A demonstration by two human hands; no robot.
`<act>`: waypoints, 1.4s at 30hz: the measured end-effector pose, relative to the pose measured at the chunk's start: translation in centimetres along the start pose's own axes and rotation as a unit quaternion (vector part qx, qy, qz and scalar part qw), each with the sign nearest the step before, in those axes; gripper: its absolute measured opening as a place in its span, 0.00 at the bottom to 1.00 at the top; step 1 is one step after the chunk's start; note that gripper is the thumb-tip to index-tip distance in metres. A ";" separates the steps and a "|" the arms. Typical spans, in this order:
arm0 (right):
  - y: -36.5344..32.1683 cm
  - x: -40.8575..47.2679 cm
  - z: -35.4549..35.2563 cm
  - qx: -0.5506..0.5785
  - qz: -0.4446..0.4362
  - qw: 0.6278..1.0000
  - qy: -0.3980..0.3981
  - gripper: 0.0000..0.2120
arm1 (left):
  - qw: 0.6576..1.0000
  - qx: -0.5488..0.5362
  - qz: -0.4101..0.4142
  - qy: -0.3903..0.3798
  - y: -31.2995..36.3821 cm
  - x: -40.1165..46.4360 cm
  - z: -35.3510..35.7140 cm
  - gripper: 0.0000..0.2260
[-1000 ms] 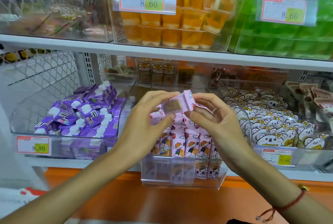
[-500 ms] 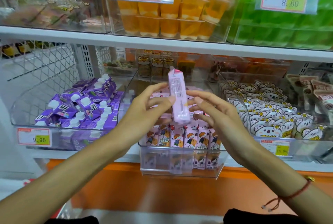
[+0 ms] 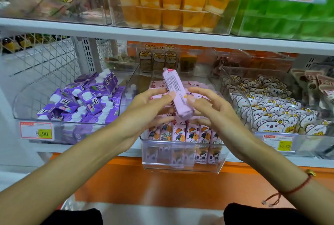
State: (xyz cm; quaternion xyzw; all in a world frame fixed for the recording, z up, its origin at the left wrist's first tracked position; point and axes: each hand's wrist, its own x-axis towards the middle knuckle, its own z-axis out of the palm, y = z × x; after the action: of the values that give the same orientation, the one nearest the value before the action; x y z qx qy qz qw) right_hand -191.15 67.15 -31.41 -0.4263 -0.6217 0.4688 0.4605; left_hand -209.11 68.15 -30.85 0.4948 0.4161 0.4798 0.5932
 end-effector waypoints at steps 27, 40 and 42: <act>0.0 0.9 0.3 -0.075 -0.091 0.988 0.102 0.12 | 0.965 0.115 0.229 0.055 0.7 0.0 -0.7 0.16; 3.5 2.5 -0.5 -0.517 -0.127 0.846 -0.033 0.20 | 0.871 0.369 0.302 0.123 1.9 7.7 -1.4 0.16; 3.6 2.5 -0.6 -0.516 -0.129 0.846 -0.034 0.20 | 0.821 0.459 0.311 0.137 2.2 9.2 -1.2 0.18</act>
State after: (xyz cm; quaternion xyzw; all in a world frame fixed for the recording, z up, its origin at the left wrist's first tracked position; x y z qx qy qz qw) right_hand -190.77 70.39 -34.39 -0.5020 -0.8387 0.0313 0.2088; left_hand -208.84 77.49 -29.07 0.7421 0.4895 0.4548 0.0537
